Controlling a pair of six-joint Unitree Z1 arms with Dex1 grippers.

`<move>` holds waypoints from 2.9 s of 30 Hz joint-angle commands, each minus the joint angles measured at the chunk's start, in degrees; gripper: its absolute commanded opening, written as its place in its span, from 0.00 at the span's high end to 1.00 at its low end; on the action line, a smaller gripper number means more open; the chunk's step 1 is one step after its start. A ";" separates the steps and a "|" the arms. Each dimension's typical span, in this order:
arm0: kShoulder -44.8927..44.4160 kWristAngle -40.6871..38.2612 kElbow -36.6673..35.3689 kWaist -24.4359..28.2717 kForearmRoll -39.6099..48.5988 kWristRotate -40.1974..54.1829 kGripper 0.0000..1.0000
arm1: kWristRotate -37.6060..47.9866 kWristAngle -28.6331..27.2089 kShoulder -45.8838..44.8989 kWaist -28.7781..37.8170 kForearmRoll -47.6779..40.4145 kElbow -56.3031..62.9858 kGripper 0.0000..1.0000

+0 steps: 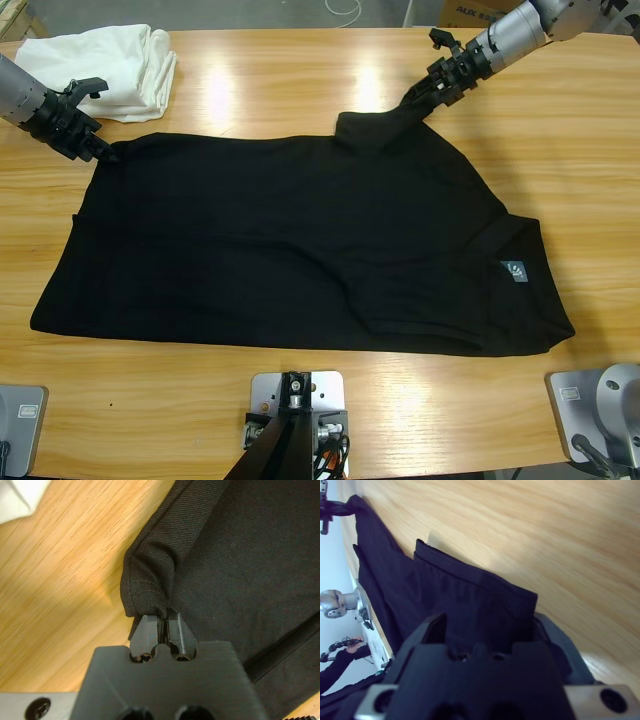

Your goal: Fold clothes

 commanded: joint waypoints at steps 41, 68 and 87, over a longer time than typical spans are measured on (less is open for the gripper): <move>-9.61 -3.56 8.65 0.97 7.51 -14.32 1.00 | 5.12 1.81 -34.88 12.77 0.63 37.51 1.00; -12.23 3.84 9.76 0.53 16.65 -10.98 1.00 | 12.39 4.43 -47.73 6.02 5.11 45.16 1.00; -5.90 8.24 10.38 -9.62 22.37 -9.93 1.00 | 12.99 0.76 -49.03 9.64 -0.19 60.68 1.00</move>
